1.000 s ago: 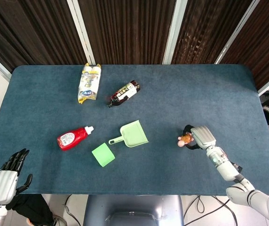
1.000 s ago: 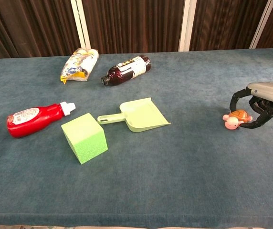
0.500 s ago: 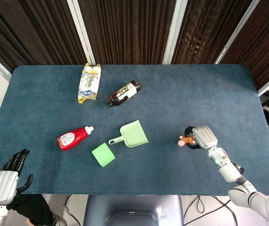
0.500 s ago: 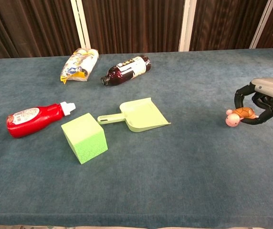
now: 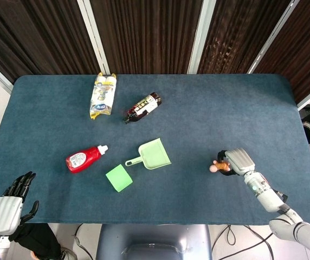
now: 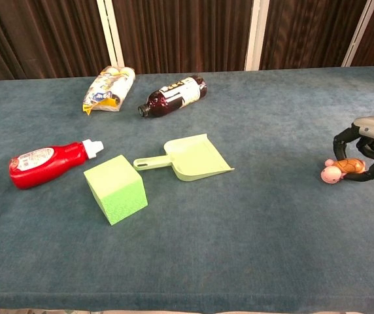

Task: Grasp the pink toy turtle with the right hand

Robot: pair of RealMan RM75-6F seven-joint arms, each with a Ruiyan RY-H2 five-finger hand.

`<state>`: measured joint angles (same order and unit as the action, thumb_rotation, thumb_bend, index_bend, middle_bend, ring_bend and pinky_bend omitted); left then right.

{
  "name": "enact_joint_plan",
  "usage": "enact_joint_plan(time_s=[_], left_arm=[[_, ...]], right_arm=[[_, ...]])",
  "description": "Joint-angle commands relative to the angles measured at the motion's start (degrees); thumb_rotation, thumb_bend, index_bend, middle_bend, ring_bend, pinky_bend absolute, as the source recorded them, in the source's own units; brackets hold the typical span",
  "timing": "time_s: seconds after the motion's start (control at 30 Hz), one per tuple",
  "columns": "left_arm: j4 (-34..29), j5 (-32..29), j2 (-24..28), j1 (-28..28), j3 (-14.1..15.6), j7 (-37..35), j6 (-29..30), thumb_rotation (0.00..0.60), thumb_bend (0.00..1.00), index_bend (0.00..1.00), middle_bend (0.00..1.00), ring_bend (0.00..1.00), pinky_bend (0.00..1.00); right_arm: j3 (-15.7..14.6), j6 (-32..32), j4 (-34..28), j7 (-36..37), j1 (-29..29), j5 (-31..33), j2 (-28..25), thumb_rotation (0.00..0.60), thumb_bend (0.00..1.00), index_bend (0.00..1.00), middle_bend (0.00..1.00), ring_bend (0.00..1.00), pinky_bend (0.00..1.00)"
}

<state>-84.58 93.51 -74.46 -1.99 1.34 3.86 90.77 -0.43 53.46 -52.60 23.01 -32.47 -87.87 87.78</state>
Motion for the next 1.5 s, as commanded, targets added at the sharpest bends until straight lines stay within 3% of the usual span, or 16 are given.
enact_joint_plan(time_s=[0.03, 0.17, 0.27, 0.6, 0.77, 0.9, 0.97, 1.03, 1.1, 1.17, 1.23, 1.3, 1.5], left_arm=[[0.0, 0.0, 0.0, 0.0, 0.0, 0.0, -0.1, 0.6, 0.4, 0.06, 0.08, 0.11, 0.34], [0.0, 0.1, -0.1, -0.1, 0.1, 0.1, -0.2, 0.6, 0.4, 0.06, 0.09, 0.11, 0.34], [0.0, 0.1, -0.1, -0.1, 0.1, 0.1, -0.2, 0.6, 0.4, 0.06, 0.09, 0.11, 0.34], [0.1, 0.1, -0.1, -0.1, 0.1, 0.2, -0.3, 0.6, 0.4, 0.06, 0.09, 0.11, 0.34], [0.1, -0.2, 0.0, -0.2, 0.0, 0.1, -0.6, 0.6, 0.4, 0.07, 0.09, 0.11, 0.34], [0.2, -0.7, 0.0, -0.3, -0.1, 0.0, -1.0, 0.6, 0.4, 0.07, 0.09, 0.11, 0.34], [0.2, -0.8, 0.0, -0.3, -0.1, -0.1, -1.2, 0.6, 0.4, 0.07, 0.09, 0.11, 0.34], [0.2, -0.7, 0.1, -0.3, -0.1, -0.2, -1.1, 0.6, 0.4, 0.07, 0.09, 0.11, 0.34], [0.3, -0.8, 0.2, -0.2, -0.2, -0.4, -0.9, 0.6, 0.4, 0.08, 0.09, 0.11, 0.34], [0.5, -1.0, 0.2, -0.2, -0.2, -0.6, -1.0, 0.6, 0.4, 0.08, 0.09, 0.11, 0.34], [0.6, -1.2, 0.1, -0.3, -0.2, -0.8, -1.3, 0.6, 0.4, 0.08, 0.09, 0.11, 0.34], [0.6, -1.3, 0.2, -0.3, -0.1, -0.9, -1.5, 0.6, 0.4, 0.09, 0.09, 0.11, 0.34], [0.5, -1.1, 0.1, -0.4, -0.1, -0.7, -1.6, 0.6, 0.4, 0.09, 0.1, 0.11, 0.34]], right_arm=[[-0.3, -1.5, -6.4, -1.3, 0.0, 1.4, -4.0, 0.6, 0.58, 0.38, 0.38, 0.85, 0.93], [-0.3, 2.2, -6.5, -4.2, 1.2, 0.7, -3.4, 0.6, 0.26, 0.26, 0.31, 0.85, 0.93], [-0.5, 3.9, -6.9, -4.8, 1.7, -0.1, -3.4, 0.6, 0.15, 0.19, 0.29, 0.85, 0.93], [-0.3, 4.6, -6.6, -4.5, 1.8, -0.3, -2.8, 0.6, 0.13, 0.18, 0.28, 0.85, 0.93], [0.7, 3.4, -3.6, -5.7, 1.1, 0.9, -0.5, 0.6, 0.13, 0.34, 0.28, 0.88, 0.93], [1.1, 1.6, -1.4, -6.9, 0.5, 1.9, 1.3, 0.6, 0.13, 0.41, 0.32, 0.9, 0.93], [1.2, 0.7, 0.0, -7.3, 0.3, 2.3, 2.3, 0.6, 0.16, 0.44, 0.34, 0.91, 0.93], [1.2, 0.7, 1.9, -7.5, 0.3, 2.4, 3.6, 0.6, 0.27, 0.5, 0.39, 0.93, 0.94], [1.2, 1.6, 3.7, -6.8, 0.5, 2.1, 4.9, 0.6, 0.49, 0.6, 0.47, 0.95, 0.94], [1.4, 4.1, 6.0, -4.5, 1.0, 1.4, 6.5, 0.6, 0.78, 0.72, 0.57, 0.98, 0.95], [1.4, 6.4, 8.5, -2.0, 1.2, 0.4, 7.8, 0.6, 0.95, 0.81, 0.63, 0.99, 0.96], [1.1, 8.1, 10.4, -0.4, 1.4, -0.5, 8.7, 0.6, 1.0, 0.85, 0.65, 0.99, 0.96], [0.7, 11.0, 12.9, 2.6, 1.8, -1.9, 9.6, 0.6, 1.0, 0.86, 0.68, 0.99, 0.96]])
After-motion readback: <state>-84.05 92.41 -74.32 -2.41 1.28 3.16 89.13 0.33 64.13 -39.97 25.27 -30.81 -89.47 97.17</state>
